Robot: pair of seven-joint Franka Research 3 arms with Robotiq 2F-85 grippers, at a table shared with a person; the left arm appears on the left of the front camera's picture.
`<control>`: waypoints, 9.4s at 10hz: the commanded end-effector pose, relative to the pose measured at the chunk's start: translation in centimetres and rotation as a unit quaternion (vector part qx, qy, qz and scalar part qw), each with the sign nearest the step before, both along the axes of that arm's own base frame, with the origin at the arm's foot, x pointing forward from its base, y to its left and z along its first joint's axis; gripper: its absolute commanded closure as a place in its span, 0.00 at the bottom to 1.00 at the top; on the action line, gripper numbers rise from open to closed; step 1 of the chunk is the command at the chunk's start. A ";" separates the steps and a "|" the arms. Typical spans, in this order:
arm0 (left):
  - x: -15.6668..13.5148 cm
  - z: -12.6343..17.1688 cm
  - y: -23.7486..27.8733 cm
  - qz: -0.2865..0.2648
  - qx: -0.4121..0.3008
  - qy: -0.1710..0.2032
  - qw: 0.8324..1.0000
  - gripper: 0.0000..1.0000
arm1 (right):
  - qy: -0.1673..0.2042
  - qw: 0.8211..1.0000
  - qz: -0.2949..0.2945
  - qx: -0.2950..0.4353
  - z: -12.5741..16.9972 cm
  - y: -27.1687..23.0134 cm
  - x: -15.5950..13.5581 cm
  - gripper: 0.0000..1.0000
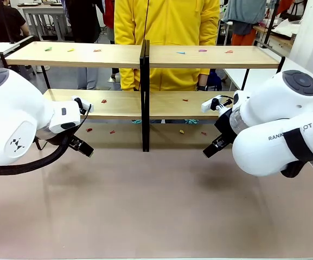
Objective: Clean the shelves.
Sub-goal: Pick up the Duster when the human hands it over.
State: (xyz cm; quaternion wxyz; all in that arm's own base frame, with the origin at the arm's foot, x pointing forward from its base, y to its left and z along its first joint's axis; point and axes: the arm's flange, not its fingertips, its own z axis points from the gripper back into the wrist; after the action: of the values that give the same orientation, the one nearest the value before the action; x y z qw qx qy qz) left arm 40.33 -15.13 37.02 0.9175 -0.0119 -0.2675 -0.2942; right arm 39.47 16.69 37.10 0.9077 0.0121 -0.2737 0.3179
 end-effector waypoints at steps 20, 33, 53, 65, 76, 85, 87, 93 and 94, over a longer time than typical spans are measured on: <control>-19.3 19.8 16.5 -0.094 -0.248 -0.253 0.930 0.00 | -0.199 0.962 -0.080 0.167 26.3 -13.4 -14.0 0.00; -15.4 27.3 19.0 -0.107 -0.236 -0.231 0.938 0.00 | -0.192 0.961 -0.083 0.179 25.5 -12.6 -13.1 0.00; -15.4 27.3 19.0 -0.107 -0.236 -0.231 0.938 0.00 | -0.179 0.968 -0.058 0.168 26.2 -11.5 -12.4 0.00; 2.2 29.4 14.0 -0.121 -0.508 0.194 0.831 0.00 | -0.179 0.968 -0.058 0.168 26.2 -11.5 -12.4 0.00; 12.2 30.4 5.5 0.096 -0.554 0.221 0.797 0.00 | -0.179 0.968 -0.058 0.168 26.2 -11.5 -12.4 0.00; 11.8 29.9 4.8 0.071 -0.544 0.235 0.802 1.00 | -0.179 0.968 -0.058 0.168 26.2 -11.5 -12.4 0.00; 11.6 29.8 4.8 0.065 -0.545 0.235 0.802 1.00 | -0.179 0.968 -0.058 0.168 26.2 -11.5 -12.4 0.00; 9.8 32.6 11.9 -0.001 -0.513 0.210 0.832 1.00 | -0.179 0.968 -0.058 0.168 26.2 -11.5 -12.4 0.00; 7.1 34.3 17.8 -0.053 -0.487 0.191 0.851 1.00 | -0.179 0.968 -0.058 0.168 26.2 -11.5 -12.4 0.00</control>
State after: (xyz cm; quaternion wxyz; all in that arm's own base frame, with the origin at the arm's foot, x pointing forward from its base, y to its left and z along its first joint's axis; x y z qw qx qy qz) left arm 49.48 -2.82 69.42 0.8170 -0.5404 -0.1727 -0.1027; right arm 27.05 5.18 63.34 0.8446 0.0914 -0.4831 0.2118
